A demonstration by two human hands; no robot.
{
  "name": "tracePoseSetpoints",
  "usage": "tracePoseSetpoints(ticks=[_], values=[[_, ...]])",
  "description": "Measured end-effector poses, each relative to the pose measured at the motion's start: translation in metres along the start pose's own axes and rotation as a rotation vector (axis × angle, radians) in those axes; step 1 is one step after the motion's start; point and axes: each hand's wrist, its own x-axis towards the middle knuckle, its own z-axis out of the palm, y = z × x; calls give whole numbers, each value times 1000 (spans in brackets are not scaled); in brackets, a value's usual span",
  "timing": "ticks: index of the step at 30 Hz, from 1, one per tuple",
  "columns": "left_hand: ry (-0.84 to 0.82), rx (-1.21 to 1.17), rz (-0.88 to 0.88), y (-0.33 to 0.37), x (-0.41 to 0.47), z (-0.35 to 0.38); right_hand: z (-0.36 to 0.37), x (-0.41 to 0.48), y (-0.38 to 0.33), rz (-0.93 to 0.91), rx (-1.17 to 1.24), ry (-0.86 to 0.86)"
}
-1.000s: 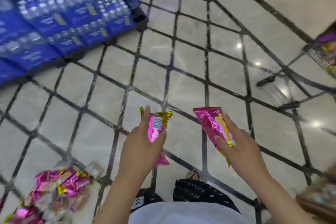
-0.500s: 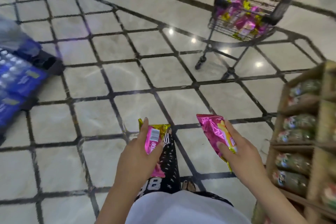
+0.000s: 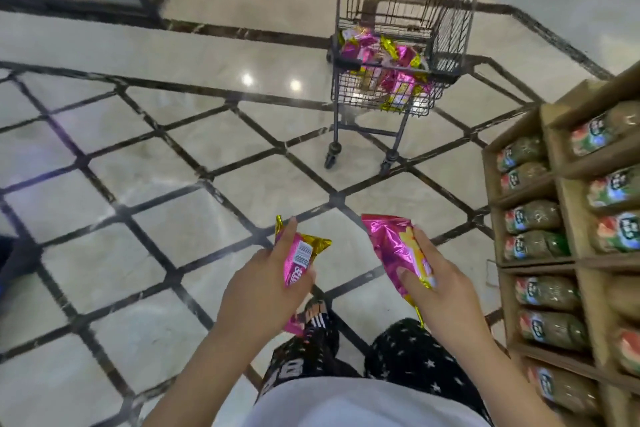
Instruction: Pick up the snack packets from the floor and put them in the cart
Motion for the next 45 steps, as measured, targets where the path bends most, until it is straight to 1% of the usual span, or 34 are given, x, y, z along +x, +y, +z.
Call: tracePoseSetpoints(ticks=[4,8,13,17,19,22,25,27,29,33,35,41,43,45], values=[[-23,-24,-5,10,46,-14,-8,31,-1,68,-29,12],[-85,-7,-35,30,90,-9,-30,74,17,174,50,98],[-182,-2,-15,64,152,-4,-71,152,34,225,99,127],[-221,53,-10,111,217,-19,-111,224,24,221,148,125],[-213,71,12,141,252,-30,-135,260,13,175,129,116],[-129,86,91,191,304,-48,-170,316,-10,62,74,94],[-16,31,138,226,348,-61,-199,367,-31,-19,-22,67],[23,-28,156,241,369,-67,-213,392,-46,-38,-29,80],[35,-43,167,250,387,-70,-218,412,-55,-30,7,121],[15,-57,110,247,428,-72,-207,439,-64,41,68,150],[7,-50,124,243,457,-77,-201,455,-68,82,38,146],[-48,38,161,248,553,-111,-197,516,-96,228,-187,110],[-62,103,187,249,584,-119,-194,538,-104,270,-207,136],[-92,152,211,252,611,-125,-189,557,-108,320,-171,172]])
